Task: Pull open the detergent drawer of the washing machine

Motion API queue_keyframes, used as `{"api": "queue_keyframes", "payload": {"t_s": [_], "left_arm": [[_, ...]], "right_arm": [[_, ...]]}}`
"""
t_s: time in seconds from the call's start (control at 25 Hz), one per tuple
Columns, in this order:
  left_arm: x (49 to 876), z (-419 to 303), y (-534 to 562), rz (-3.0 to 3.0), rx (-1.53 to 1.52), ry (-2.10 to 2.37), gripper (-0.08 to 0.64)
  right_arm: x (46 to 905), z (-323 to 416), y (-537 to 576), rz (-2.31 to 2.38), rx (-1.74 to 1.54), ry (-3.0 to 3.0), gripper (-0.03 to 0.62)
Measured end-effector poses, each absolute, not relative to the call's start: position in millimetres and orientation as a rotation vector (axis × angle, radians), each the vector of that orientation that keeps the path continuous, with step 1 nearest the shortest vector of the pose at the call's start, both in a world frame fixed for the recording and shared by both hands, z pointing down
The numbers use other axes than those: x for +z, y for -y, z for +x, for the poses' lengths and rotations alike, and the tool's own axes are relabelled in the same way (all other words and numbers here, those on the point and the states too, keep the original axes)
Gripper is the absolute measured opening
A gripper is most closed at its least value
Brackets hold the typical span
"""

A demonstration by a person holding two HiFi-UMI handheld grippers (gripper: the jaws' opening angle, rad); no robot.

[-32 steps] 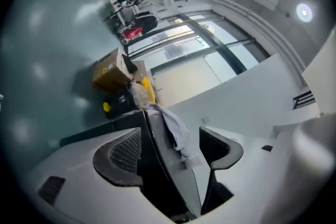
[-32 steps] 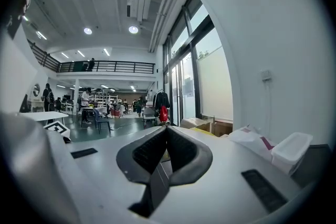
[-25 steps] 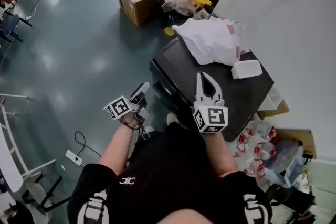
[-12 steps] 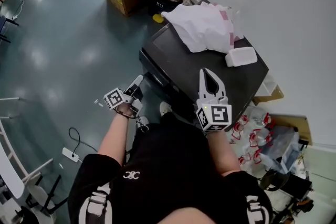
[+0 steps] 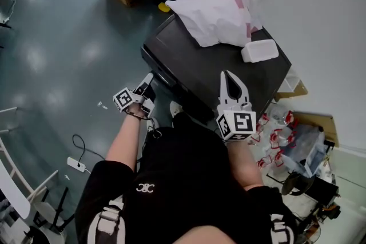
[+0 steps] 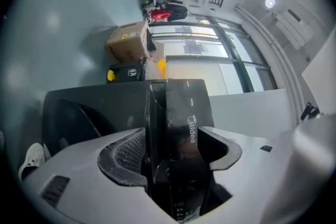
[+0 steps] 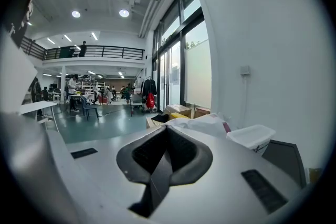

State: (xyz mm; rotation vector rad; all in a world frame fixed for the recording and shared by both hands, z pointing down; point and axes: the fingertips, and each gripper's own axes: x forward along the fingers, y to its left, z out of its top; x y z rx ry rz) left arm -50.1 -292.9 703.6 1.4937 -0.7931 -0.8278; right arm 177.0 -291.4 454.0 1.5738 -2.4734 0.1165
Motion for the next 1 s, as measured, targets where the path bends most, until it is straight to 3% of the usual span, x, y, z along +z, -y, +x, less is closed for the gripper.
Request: {"api": "queue_keyframes", "payload": {"t_s": [1.0], "left_arm": [[694.5, -38.9, 321.5, 1.411, -1.144, 0.472, 0.183]], "right_arm": [[468.1, 212.9, 293.4, 1.66, 0.201, 2.362, 0.002]]}}
